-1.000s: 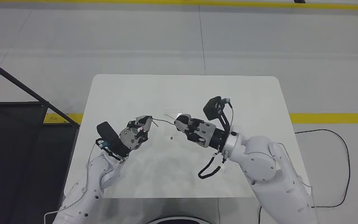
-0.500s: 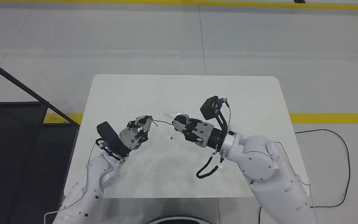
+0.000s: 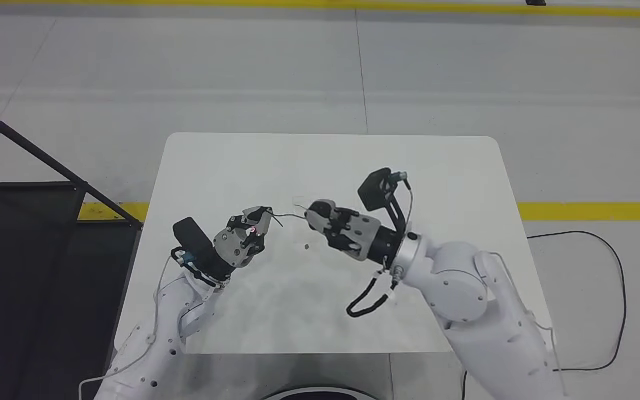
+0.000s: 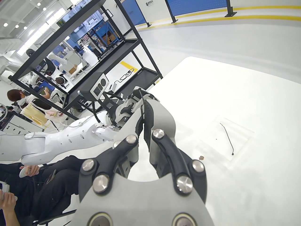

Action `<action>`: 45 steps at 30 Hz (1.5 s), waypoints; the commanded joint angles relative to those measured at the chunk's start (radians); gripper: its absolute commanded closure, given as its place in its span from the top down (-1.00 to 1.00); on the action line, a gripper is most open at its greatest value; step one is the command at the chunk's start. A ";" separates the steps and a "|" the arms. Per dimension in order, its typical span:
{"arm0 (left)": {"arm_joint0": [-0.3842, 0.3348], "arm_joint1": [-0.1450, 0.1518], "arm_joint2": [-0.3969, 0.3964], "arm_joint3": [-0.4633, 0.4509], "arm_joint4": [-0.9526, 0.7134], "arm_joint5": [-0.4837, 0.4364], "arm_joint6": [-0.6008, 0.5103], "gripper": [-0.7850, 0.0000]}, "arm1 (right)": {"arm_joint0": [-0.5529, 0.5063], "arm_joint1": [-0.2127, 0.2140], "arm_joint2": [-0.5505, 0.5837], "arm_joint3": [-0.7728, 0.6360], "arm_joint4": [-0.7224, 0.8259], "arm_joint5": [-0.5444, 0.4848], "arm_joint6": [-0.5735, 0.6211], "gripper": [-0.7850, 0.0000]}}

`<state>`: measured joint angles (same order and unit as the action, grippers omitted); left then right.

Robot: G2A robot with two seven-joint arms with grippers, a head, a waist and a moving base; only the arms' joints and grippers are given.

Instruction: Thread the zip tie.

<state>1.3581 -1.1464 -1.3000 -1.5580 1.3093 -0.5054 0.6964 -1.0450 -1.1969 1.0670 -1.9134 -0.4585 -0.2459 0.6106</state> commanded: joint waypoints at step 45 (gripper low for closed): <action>0.000 0.000 0.000 0.000 0.000 0.000 0.000 -1.00 | 0.018 -0.024 -0.046 0.044 -0.028 -0.002 -0.061 -1.00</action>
<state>1.3581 -1.1464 -1.3000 -1.5580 1.3093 -0.5054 0.6964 -1.0269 -1.2207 1.0182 -1.8703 -0.4896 -0.2473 0.5537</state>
